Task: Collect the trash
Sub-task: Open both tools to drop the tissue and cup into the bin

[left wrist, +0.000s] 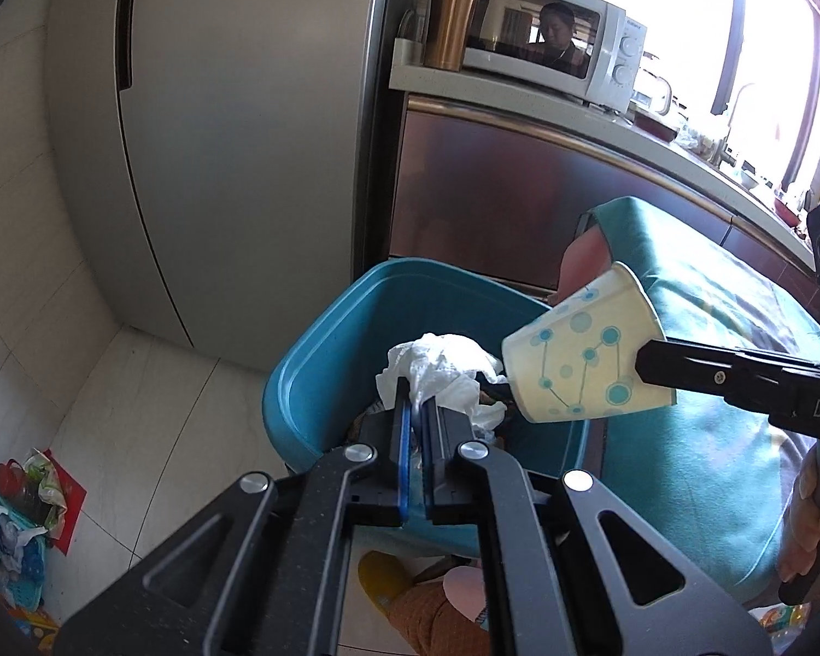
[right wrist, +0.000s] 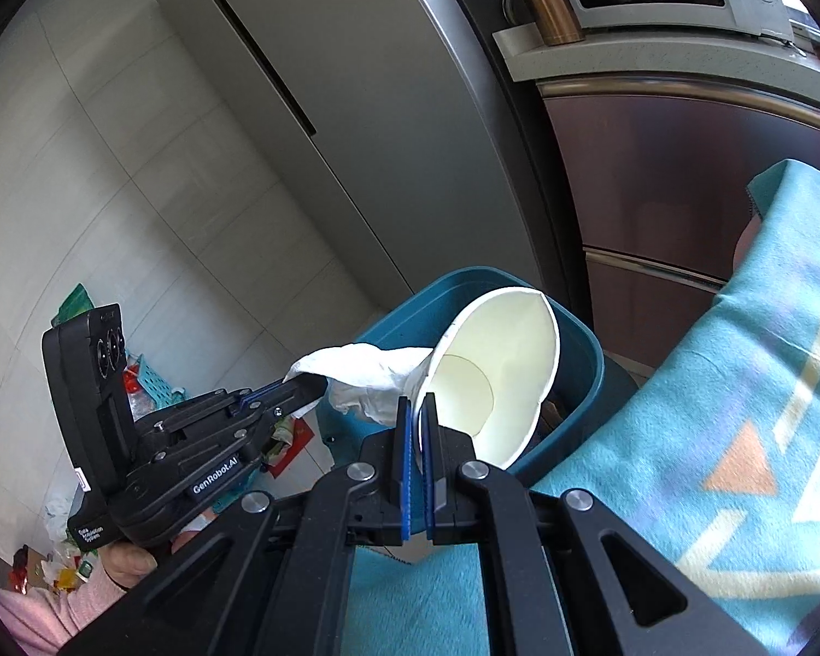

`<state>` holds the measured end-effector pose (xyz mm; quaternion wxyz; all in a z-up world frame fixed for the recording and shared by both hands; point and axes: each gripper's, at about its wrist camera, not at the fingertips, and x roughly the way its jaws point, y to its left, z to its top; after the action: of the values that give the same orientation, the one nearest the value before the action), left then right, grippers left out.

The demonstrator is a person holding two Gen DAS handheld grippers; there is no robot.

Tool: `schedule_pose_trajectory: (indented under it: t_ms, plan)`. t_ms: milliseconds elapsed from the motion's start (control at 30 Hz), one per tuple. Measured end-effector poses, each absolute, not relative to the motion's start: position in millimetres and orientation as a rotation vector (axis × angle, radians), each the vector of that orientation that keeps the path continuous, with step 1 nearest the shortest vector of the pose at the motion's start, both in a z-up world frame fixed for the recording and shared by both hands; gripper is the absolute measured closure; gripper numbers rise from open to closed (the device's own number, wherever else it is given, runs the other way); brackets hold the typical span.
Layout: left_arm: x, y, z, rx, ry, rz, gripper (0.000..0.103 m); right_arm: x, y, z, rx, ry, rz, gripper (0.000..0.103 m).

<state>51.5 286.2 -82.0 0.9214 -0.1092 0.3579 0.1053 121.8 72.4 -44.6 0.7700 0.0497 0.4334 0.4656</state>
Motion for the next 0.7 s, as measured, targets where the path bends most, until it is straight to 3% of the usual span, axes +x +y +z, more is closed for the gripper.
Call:
schedule_pose_trajectory:
  t_ms: [267,400,700]
  plan:
    - [67.5,288.8,-104.6,-0.226,0.788,0.222,0.098,124.3,98.2,-60.0,0.041,1.011,1.016,0.098]
    - [75.1,291.2,-118.1,-0.245,0.817,0.215,0.081,128.1,100.9,-64.9,0.040,1.039,0.998,0.094]
    - [72.6,293.5,-126.7,-0.265,0.813,0.199,0.070,120.7,89.4,-64.2,0.055,1.011,0.973,0.084]
